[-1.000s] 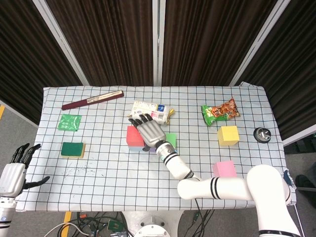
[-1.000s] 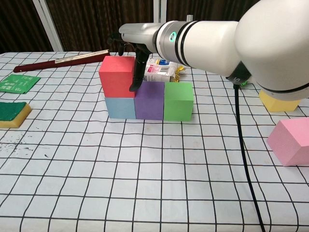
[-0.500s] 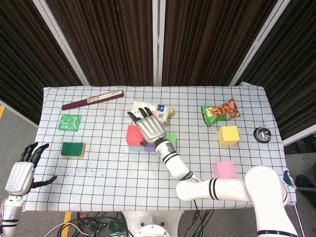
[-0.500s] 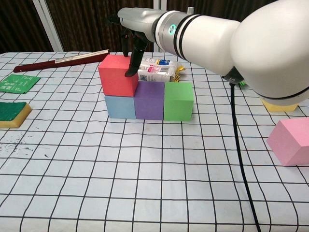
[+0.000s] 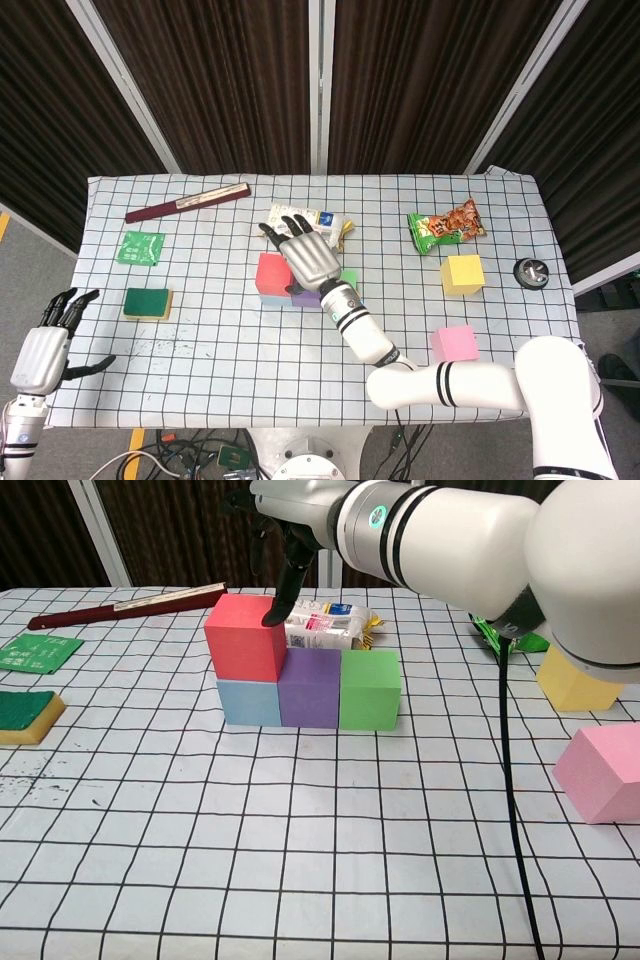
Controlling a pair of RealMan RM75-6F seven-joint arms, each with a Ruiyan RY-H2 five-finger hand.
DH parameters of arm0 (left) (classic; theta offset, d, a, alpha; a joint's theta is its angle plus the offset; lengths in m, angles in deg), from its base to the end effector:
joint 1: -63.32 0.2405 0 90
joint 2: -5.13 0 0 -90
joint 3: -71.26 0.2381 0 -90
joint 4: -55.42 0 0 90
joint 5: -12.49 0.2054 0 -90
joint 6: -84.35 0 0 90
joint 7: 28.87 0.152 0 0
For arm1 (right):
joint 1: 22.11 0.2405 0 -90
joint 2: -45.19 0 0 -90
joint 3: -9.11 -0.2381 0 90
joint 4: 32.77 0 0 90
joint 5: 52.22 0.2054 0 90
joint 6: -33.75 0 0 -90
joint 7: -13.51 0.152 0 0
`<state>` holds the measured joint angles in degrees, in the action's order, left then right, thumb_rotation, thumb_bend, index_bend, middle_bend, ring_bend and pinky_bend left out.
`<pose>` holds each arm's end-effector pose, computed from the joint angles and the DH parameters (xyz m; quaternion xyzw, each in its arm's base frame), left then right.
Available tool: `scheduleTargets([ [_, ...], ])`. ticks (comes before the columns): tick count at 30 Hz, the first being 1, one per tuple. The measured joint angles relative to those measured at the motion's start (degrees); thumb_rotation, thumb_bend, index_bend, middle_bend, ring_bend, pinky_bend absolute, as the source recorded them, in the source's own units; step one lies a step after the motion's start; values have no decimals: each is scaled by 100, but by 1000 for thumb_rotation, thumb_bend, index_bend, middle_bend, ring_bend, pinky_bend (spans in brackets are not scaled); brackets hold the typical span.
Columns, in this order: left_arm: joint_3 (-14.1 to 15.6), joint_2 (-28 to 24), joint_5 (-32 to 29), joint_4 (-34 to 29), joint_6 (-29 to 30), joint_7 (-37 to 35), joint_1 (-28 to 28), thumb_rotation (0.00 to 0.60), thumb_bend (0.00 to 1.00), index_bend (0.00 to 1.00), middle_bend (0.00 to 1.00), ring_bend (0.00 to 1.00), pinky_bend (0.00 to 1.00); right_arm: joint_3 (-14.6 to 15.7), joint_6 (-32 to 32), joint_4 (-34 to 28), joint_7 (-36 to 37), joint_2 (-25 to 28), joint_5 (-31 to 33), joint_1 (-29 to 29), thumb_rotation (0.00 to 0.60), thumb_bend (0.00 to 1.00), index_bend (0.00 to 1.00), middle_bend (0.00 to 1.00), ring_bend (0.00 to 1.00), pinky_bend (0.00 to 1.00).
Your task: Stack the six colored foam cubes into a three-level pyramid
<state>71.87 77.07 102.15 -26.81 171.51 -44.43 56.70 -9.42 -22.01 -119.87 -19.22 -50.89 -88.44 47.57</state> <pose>-0.3011 0.1855 0.1215 -0.5762 -0.4405 -0.4632 0.5093 0.0379 -0.3616 -0.0426 0.7560 -0.3702 0.4120 0.3488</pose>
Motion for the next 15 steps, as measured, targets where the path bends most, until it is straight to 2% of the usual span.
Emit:
scheduleTargets([
  [3, 12, -2, 18, 10, -28, -34, 1, 600, 0, 100, 145, 16, 60, -12, 50, -4, -78, -16, 251, 35, 600, 0, 0, 83, 0, 0],
  [7, 7, -1, 28, 41, -25, -102, 11, 600, 0, 100, 145, 15, 60, -48, 95, 85, -175, -146, 585, 130, 600, 0, 0, 85, 0, 0],
  [9, 1, 2, 22, 67, -27, -132, 16, 600, 0, 100, 145, 15, 60, -74, 120, 187, -210, -242, 739, 186, 600, 0, 0, 114, 0, 0],
  [15, -2, 27, 7, 153, -53, -204, 33, 600, 0, 100, 145, 16, 60, -175, 175, 523, -269, -515, 1126, 341, 600, 0, 0, 301, 0, 0],
])
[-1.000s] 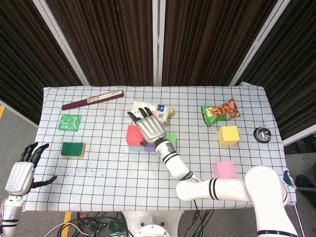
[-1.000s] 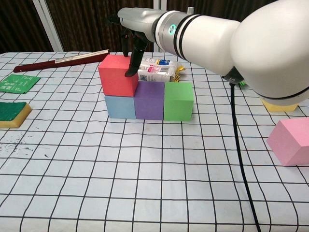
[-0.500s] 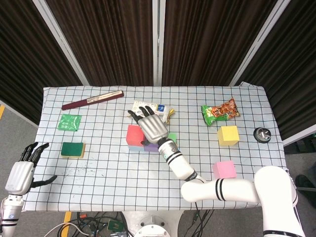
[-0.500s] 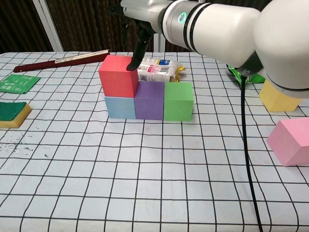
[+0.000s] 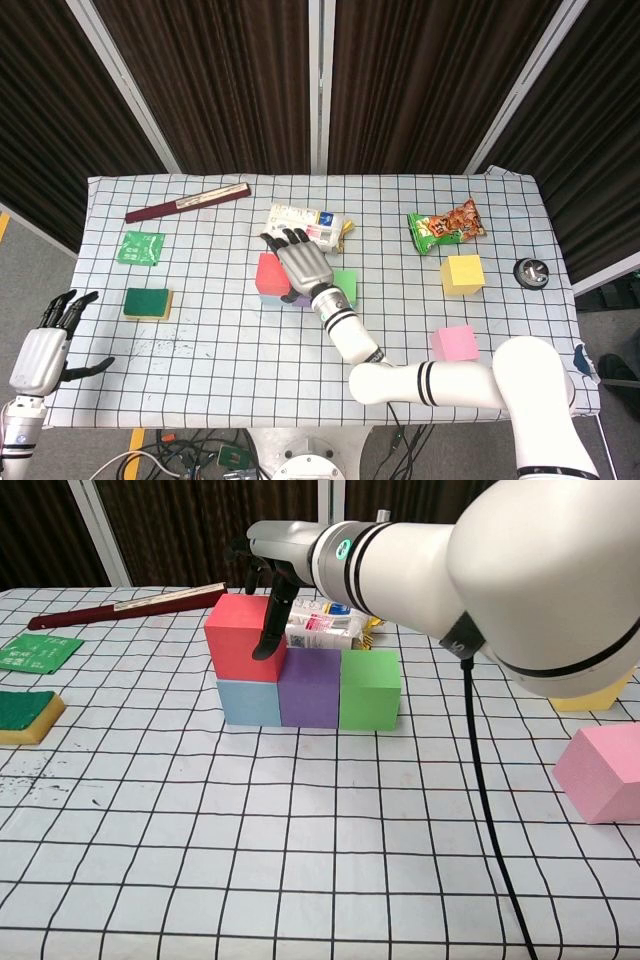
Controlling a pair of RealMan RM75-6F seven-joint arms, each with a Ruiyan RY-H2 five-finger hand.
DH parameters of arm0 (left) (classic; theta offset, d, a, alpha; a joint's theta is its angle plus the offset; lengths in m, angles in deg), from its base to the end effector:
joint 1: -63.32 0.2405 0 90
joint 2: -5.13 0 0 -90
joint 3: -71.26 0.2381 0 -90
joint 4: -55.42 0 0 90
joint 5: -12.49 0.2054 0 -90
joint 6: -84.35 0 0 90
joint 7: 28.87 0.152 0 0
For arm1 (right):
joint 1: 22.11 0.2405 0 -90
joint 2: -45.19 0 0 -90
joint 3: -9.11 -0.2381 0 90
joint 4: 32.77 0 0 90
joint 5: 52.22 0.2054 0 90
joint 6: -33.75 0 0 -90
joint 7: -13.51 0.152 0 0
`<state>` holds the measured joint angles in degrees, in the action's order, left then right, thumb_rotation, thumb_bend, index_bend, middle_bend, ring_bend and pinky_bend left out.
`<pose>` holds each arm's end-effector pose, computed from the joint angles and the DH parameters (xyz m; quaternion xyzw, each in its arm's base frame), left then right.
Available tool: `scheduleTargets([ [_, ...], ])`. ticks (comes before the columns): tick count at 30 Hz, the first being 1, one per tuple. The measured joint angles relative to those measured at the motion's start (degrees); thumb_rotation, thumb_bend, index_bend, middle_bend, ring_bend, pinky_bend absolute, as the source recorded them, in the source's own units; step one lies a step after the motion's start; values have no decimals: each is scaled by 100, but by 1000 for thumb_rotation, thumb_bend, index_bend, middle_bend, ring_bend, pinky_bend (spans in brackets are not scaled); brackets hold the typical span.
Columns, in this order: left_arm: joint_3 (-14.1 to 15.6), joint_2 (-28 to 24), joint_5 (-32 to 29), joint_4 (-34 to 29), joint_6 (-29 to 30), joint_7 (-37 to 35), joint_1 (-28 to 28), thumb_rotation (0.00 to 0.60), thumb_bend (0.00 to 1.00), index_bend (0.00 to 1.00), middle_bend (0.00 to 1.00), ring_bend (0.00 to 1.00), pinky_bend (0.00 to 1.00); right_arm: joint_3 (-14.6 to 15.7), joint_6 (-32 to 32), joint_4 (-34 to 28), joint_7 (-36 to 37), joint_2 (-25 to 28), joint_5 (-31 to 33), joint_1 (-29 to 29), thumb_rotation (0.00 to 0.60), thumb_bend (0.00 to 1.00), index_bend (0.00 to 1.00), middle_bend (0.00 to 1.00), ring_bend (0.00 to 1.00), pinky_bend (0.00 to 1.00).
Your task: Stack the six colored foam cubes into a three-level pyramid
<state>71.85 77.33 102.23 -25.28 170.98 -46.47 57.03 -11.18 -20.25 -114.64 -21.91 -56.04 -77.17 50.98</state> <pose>-0.3071 0.1843 0.1213 -0.5733 -0.4487 -0.4622 0.5063 0.0405 -0.3632 -0.0718 0.7443 -0.4322 0.3718 0.3479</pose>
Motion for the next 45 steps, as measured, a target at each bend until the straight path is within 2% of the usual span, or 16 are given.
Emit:
scheduleTargets([
  [5, -15, 14, -12, 53, -22, -51, 1, 600, 0, 100, 145, 15, 60, -37, -175, 207, -65, -179, 11, 64, 600, 6, 0, 407, 19, 0],
  [10, -13, 26, -10, 91, -41, -75, 9, 600, 0, 100, 145, 16, 60, -110, -390, 198, 5, -203, -226, 29, 600, 77, 0, 470, 64, 0],
  [15, -11, 31, 9, 82, -60, -84, 2, 600, 0, 100, 145, 15, 60, -124, -558, -93, 149, -49, -651, -130, 600, 86, 0, 475, 67, 0],
  [21, 1, 59, 37, 74, -106, -49, -19, 600, 0, 100, 145, 15, 60, 93, -371, -382, 284, 330, -1028, -385, 600, 87, 0, 474, 67, 0],
  [28, -6, 88, 69, 71, -112, -1, -39, 600, 0, 100, 145, 15, 60, 254, 21, -286, 656, 456, -1224, -596, 600, 88, 0, 474, 67, 0],
  [45, -5, 91, 85, 108, -122, -31, -48, 600, 0, 100, 145, 15, 60, 311, 376, 44, 949, 376, -1482, -650, 600, 93, 0, 474, 67, 0],
])
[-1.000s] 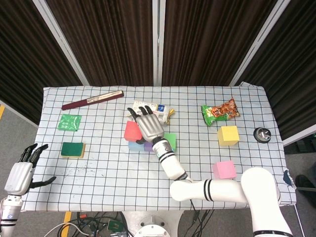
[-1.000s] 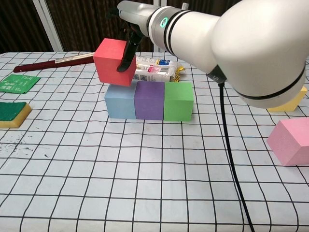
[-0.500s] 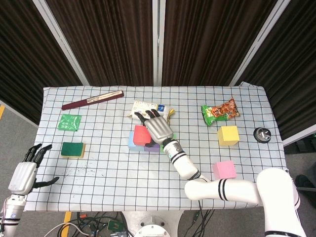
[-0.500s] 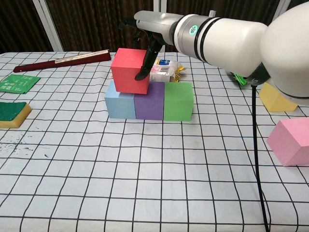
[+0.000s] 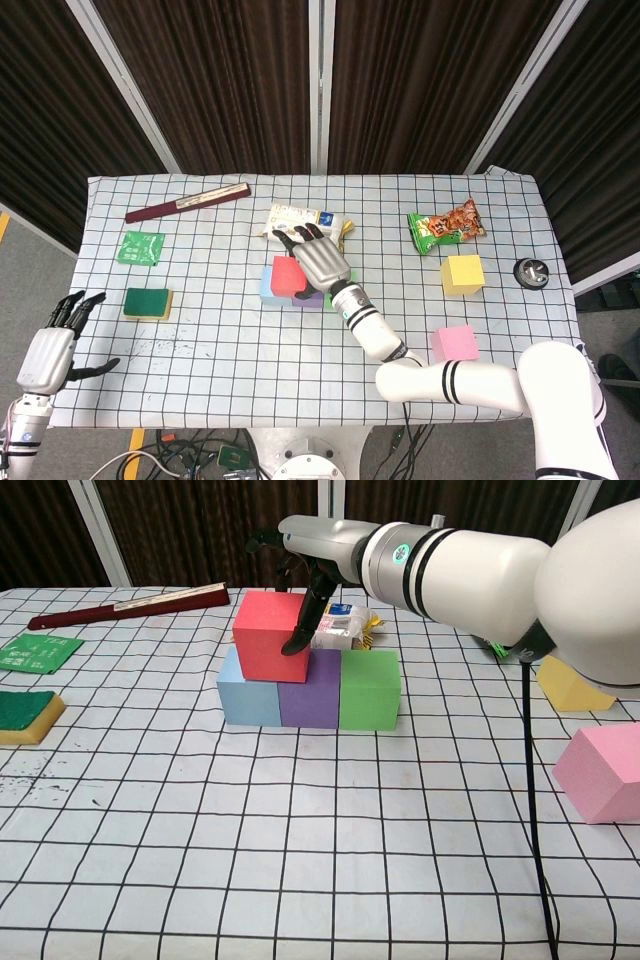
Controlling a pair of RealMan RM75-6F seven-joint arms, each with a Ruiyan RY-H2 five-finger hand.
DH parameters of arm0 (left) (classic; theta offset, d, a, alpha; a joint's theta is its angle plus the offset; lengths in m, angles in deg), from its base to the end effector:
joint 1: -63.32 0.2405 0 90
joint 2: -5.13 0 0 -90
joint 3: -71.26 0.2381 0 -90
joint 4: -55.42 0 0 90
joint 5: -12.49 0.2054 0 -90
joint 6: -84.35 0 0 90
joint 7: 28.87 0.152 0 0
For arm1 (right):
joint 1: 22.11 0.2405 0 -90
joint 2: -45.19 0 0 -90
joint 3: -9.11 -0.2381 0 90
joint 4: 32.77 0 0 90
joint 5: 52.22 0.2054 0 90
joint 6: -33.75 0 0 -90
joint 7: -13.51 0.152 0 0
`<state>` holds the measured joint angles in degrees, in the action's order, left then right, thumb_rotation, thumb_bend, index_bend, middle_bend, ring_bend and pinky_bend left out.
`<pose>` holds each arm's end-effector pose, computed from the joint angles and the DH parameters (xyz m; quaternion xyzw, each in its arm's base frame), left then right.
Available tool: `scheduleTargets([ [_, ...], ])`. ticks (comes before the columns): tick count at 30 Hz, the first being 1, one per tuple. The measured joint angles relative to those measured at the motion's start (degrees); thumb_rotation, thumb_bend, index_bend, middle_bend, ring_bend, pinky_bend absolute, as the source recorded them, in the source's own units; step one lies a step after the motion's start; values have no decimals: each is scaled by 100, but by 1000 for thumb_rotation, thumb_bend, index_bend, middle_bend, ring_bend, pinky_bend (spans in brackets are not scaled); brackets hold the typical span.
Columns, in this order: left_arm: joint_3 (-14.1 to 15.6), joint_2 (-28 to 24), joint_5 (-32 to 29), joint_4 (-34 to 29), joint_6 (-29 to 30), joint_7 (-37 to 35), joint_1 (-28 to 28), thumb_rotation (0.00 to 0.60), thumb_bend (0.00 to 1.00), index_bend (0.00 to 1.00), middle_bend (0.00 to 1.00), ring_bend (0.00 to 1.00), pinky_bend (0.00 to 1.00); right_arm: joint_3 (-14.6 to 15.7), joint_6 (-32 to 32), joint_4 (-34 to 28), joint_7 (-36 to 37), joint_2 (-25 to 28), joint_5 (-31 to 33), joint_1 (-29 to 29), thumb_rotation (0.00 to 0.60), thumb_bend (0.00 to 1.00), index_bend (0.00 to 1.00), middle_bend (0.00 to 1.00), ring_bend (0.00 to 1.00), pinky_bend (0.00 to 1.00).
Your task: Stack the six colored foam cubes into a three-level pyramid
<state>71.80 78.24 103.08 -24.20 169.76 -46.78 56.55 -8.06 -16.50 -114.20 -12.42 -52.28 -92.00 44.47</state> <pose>-0.3066 0.1869 0.1142 -0.5823 -0.4510 -0.4595 0.4965 0.0094 -0.3704 -0.0568 0.7531 -0.4035 0.3982 0.3339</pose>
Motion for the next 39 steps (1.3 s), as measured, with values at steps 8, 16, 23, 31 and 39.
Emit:
scheduleTargets([
  [8, 13, 26, 13, 43, -20, -13, -8, 600, 0, 100, 145, 15, 60, -37, 134, 94, 139, 0, -65, 2, 600, 96, 0, 474, 66, 0],
  [16, 22, 27, 7, 50, -33, -22, -5, 600, 0, 100, 145, 16, 60, -24, 264, 203, 251, -2, -159, 0, 600, 95, 0, 474, 67, 0],
  [23, 24, 39, 5, 76, -48, -38, -11, 600, 0, 100, 145, 15, 60, 3, 325, 263, 326, -22, -288, 2, 600, 95, 0, 473, 66, 0],
  [31, 17, 44, 3, 77, -38, -36, -10, 600, 0, 100, 145, 16, 61, 42, 318, 301, 337, -48, -371, -9, 600, 96, 0, 473, 67, 0],
  [39, 15, 53, -16, 85, -57, -46, -11, 600, 0, 100, 145, 15, 61, 46, 375, 390, 370, -90, -358, -9, 600, 95, 0, 441, 66, 0],
])
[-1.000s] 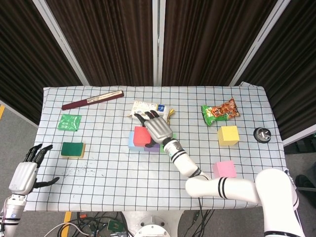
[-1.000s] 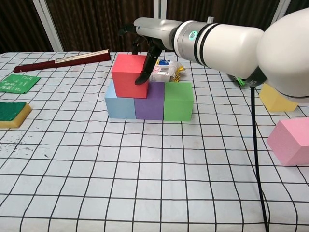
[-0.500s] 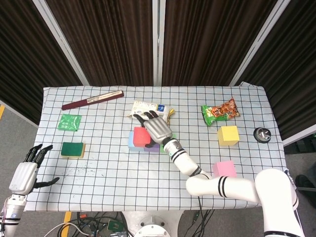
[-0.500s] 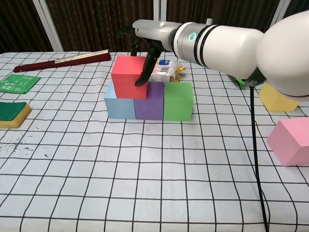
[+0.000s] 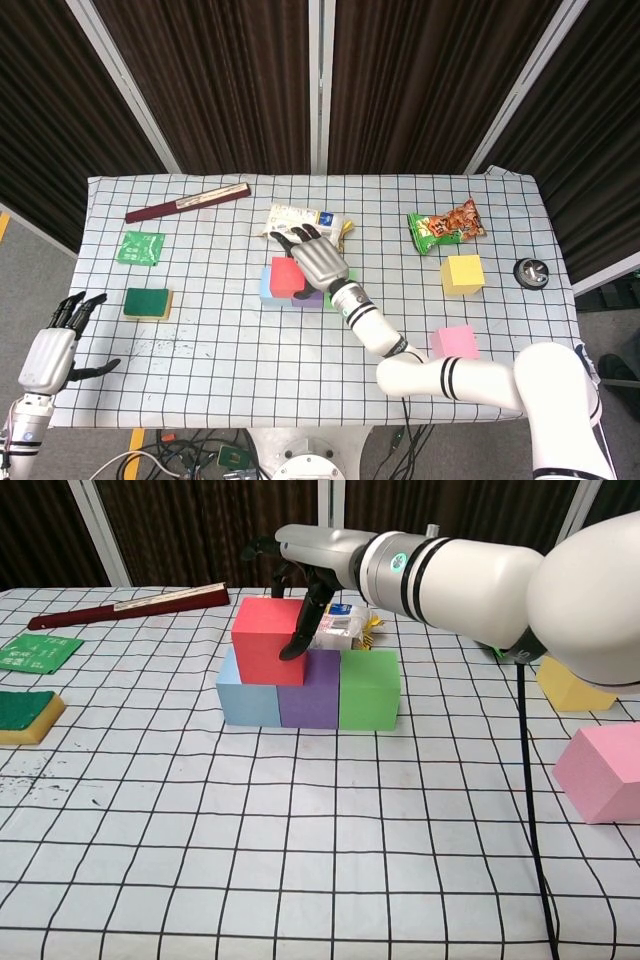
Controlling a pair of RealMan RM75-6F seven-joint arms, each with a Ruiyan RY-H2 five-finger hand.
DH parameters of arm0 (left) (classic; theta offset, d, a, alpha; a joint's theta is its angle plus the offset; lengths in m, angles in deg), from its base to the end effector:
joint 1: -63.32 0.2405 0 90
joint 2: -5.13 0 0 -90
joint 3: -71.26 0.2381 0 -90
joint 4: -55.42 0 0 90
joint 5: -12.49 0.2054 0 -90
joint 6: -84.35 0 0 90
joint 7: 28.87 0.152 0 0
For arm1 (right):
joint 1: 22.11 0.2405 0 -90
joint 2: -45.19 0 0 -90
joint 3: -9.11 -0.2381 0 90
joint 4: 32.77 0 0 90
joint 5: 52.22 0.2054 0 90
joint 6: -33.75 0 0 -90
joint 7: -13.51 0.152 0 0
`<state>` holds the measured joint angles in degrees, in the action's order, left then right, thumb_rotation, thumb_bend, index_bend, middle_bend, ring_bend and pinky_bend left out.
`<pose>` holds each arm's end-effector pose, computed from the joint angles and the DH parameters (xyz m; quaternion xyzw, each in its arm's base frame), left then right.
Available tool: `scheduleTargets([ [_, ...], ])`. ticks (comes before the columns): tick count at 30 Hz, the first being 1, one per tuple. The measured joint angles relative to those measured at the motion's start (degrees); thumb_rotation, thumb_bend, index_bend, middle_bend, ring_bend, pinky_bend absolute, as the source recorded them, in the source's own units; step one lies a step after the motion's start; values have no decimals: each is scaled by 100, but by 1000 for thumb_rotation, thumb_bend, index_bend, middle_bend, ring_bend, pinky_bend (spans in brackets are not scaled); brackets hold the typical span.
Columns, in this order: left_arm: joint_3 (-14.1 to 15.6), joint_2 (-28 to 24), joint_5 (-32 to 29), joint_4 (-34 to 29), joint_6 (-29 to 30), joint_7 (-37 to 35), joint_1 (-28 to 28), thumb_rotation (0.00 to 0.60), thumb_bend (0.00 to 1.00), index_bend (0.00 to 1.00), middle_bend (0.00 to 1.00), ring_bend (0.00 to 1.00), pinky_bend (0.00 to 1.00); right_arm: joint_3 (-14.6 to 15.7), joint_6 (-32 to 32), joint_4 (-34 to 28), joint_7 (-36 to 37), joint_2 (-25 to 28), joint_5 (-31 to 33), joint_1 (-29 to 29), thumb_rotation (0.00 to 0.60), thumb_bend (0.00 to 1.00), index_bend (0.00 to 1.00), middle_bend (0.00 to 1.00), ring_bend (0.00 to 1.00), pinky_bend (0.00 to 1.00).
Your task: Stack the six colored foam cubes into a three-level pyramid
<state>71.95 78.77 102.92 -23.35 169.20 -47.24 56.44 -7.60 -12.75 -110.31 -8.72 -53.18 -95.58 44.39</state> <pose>-0.3092 0.1872 0.1112 -0.5830 -0.4553 -0.4560 0.4948 0.0052 -0.3758 -0.0642 0.7630 -0.3998 0.3943 0.3202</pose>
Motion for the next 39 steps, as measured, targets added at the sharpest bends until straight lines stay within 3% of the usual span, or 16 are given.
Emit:
scheduleTargets([
  [12, 1, 12, -4, 14, -13, -10, -4, 600, 0, 100, 145, 15, 61, -21, 160, 7, 73, 77, 129, -3, 600, 5, 0, 310, 20, 0],
  [23, -6, 10, -17, 15, -12, -19, -3, 600, 0, 100, 145, 15, 61, -40, 144, -198, 182, 241, 44, -48, 600, 0, 0, 130, 0, 0],
  [32, -52, 11, -45, 51, 7, -39, -10, 600, 0, 100, 145, 15, 61, 41, -405, -1389, 127, 1197, -231, -489, 600, 0, 0, 1, 0, 0],
  [39, -127, 56, -84, 95, 11, -20, -50, 600, 0, 100, 145, 15, 62, 486, -1112, -3123, 34, 2667, -458, -1388, 600, 0, 0, 5, 0, 0],
])
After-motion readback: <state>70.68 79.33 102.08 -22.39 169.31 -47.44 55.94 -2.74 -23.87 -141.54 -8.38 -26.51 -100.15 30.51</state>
